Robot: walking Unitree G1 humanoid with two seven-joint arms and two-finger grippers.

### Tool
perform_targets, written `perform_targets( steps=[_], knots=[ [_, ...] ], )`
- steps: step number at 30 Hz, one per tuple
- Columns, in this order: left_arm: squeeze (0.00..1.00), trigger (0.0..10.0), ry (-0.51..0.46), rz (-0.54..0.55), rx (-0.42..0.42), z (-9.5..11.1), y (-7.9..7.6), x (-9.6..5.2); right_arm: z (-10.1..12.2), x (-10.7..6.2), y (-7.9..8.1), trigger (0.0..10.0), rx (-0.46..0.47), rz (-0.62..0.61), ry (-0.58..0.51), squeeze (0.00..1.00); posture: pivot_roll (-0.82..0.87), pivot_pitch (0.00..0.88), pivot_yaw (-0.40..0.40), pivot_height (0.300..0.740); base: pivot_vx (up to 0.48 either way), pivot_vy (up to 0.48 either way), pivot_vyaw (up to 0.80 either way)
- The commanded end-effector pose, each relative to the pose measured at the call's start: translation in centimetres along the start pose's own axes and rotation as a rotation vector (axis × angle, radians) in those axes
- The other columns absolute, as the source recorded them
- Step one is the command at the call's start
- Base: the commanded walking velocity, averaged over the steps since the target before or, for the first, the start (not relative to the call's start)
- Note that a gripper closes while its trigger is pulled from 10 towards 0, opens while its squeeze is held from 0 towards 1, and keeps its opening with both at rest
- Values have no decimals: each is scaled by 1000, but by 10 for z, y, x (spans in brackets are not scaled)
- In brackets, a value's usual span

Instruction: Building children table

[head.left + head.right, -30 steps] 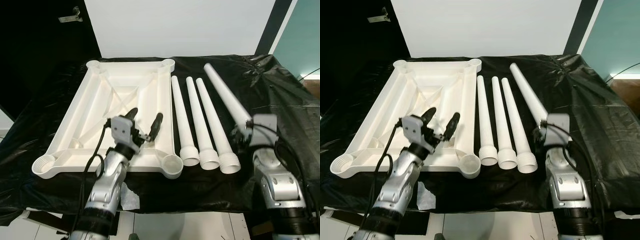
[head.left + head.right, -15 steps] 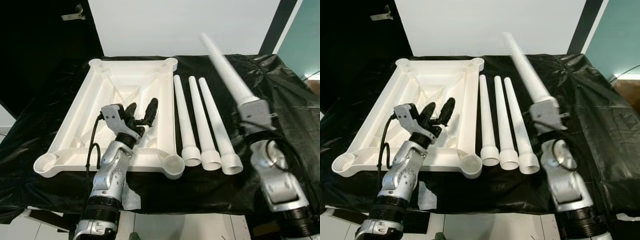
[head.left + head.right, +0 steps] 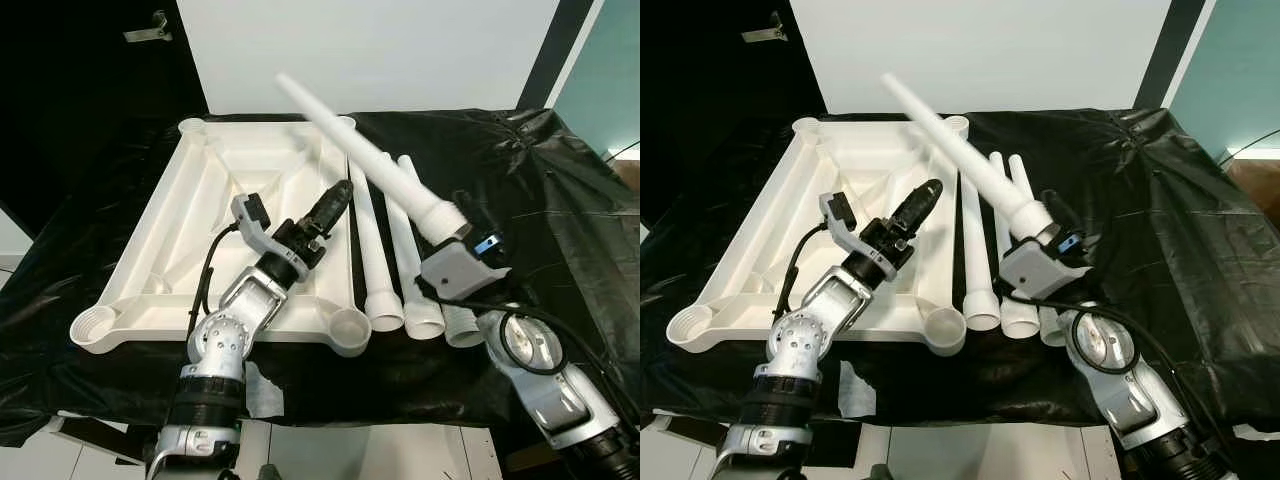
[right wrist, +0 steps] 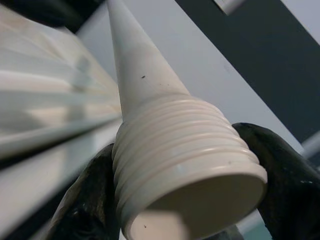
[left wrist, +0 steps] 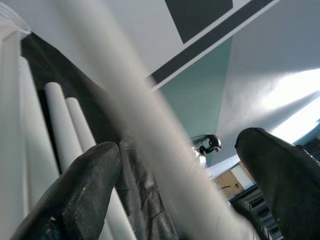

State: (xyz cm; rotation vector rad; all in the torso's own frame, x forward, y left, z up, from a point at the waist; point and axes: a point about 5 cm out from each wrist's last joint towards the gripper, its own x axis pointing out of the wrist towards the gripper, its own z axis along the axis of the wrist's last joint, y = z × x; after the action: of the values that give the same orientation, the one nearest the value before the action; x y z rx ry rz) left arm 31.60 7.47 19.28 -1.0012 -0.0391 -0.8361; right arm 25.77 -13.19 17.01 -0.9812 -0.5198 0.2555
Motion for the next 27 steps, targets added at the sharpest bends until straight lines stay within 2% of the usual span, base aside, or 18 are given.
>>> perform_targets(
  steps=[1, 3, 6, 16, 23, 27],
  knots=[
    [0, 10000, 27, -251, 15, -6, -10, 3, 10, -4, 11, 10000, -40, 95, -97, 0, -102, 0, 18, 740, 0, 0, 0],
    [0, 10000, 54, -221, 49, -11, -5, 6, 15, -7, 16, 10000, -82, 151, -152, 0, -102, 0, 18, 740, 0, 0, 0],
    [0, 10000, 71, -152, 47, -17, 5, 11, 16, -7, 12, 10000, -60, 147, -160, 0, -105, 0, 20, 740, 0, 0, 0],
    [0, 10000, 84, -137, 61, -18, 8, 17, 15, -13, 14, 10000, -105, 172, -197, 0, -109, 0, 25, 740, 0, 0, 0],
    [0, 10000, 107, -113, 70, -22, 14, 16, 19, -10, 7, 10000, -185, 119, -233, 0, -114, 0, 35, 740, 0, 0, 0],
    [0, 10000, 162, -85, 89, -34, 22, 11, 23, -9, -5, 10000, -266, 73, -274, 0, -120, 0, 46, 740, 0, 0, 0]
  ],
)
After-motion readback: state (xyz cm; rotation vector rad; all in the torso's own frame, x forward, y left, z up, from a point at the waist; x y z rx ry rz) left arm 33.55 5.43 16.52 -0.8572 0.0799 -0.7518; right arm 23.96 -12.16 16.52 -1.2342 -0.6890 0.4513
